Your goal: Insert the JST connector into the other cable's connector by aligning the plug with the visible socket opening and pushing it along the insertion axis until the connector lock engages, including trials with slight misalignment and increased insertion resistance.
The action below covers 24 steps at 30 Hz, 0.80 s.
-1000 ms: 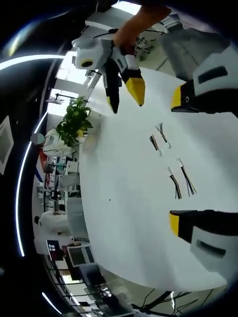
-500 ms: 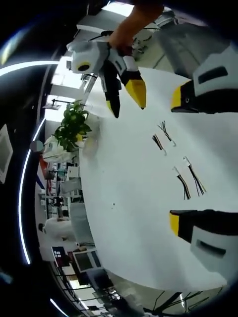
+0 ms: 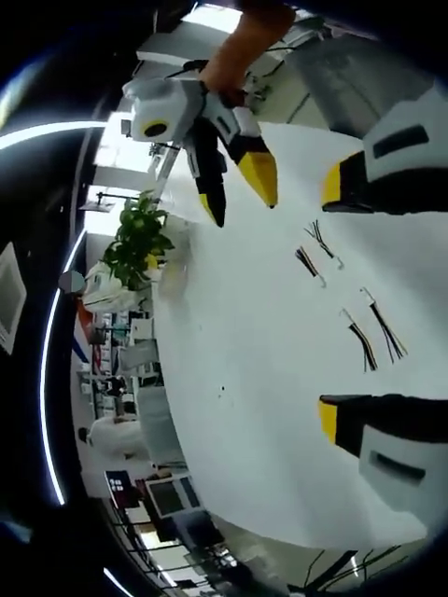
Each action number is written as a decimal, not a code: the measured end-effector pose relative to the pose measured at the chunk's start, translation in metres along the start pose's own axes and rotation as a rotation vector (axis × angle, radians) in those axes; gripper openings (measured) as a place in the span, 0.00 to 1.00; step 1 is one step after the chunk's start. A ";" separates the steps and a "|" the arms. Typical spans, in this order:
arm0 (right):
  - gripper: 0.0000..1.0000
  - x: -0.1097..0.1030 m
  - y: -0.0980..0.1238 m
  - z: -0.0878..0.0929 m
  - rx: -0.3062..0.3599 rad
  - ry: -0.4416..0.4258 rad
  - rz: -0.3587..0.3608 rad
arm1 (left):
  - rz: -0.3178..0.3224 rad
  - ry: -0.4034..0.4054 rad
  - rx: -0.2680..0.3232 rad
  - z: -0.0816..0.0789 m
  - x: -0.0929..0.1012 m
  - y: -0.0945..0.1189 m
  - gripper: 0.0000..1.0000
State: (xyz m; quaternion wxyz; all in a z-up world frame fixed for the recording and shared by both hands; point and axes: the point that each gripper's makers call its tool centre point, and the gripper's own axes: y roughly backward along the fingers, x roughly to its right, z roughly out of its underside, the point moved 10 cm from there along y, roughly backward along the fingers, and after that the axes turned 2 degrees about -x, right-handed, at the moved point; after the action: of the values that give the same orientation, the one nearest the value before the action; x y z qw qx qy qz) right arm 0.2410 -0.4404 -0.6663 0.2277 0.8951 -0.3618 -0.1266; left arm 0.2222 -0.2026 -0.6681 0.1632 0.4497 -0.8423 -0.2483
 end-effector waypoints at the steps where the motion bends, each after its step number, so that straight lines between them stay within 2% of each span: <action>1: 0.56 0.001 -0.001 0.001 -0.002 0.003 -0.004 | 0.000 0.000 0.000 0.000 -0.001 -0.001 0.77; 17: 0.54 0.015 -0.011 0.006 -0.051 0.107 -0.081 | 0.011 -0.013 -0.012 0.005 -0.010 -0.008 0.76; 20: 0.53 0.018 -0.015 0.009 -0.078 0.142 -0.107 | 0.019 -0.034 -0.012 0.006 -0.012 -0.010 0.73; 21: 0.53 0.019 -0.017 0.009 -0.107 0.154 -0.116 | 0.023 -0.040 -0.013 0.007 -0.013 -0.011 0.72; 24: 0.52 0.023 -0.021 0.008 -0.087 0.181 -0.129 | 0.034 -0.038 -0.013 0.009 -0.014 -0.013 0.72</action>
State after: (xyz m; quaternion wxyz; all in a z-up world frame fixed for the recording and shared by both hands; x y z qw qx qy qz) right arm 0.2663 -0.4455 -0.6847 0.2893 0.9137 -0.2754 -0.0752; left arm 0.2345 -0.1943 -0.6835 0.1544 0.4293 -0.8513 -0.2593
